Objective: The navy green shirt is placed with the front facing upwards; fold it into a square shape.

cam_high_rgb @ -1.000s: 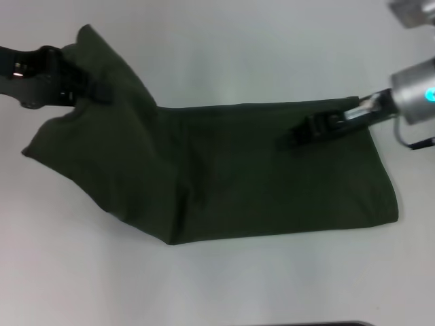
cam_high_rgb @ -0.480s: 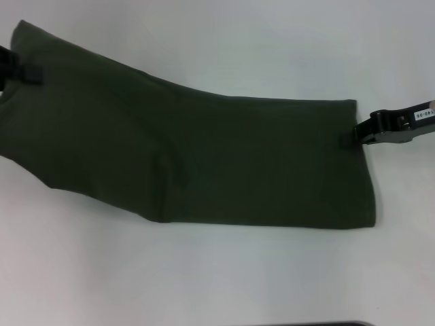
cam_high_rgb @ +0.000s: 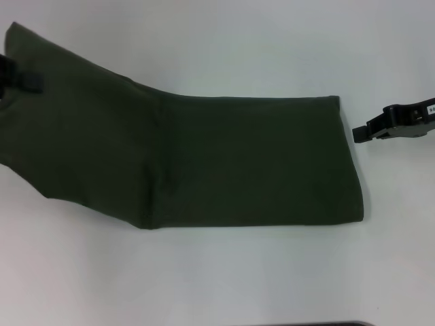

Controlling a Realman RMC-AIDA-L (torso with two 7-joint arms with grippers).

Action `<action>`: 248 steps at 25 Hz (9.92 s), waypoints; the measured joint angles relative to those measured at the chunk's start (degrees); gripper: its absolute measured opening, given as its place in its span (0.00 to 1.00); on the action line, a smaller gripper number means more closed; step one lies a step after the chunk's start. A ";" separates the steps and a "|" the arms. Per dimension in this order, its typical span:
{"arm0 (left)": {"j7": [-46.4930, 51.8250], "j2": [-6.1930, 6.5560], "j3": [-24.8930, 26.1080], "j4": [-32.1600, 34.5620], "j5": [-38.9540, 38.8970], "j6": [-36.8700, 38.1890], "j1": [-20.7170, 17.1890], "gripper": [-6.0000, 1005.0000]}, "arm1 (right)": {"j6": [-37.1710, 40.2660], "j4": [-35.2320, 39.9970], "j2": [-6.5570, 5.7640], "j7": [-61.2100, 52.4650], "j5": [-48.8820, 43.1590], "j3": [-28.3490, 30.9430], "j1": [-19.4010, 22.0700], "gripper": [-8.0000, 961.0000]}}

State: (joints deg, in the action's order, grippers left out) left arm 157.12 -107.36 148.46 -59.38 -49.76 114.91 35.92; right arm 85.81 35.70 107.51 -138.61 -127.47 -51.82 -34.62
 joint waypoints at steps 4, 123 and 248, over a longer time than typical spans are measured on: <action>-0.39 -1.72 -1.63 0.18 -3.31 1.41 1.38 0.08 | -0.12 1.07 -0.33 -0.26 -3.25 0.07 -0.48 0.02; 2.03 -7.40 -19.56 3.62 -10.89 -17.45 5.04 0.71 | 24.31 15.63 5.43 -3.79 -13.68 6.95 -7.33 0.02; 1.56 -16.99 -28.98 23.26 1.90 -35.04 10.76 0.69 | 15.71 14.04 0.78 9.45 4.34 21.57 5.15 0.95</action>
State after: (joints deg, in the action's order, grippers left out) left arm 158.68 -124.35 119.48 -36.12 -47.86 79.86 46.67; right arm 101.52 49.75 108.29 -129.16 -123.13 -30.26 -29.47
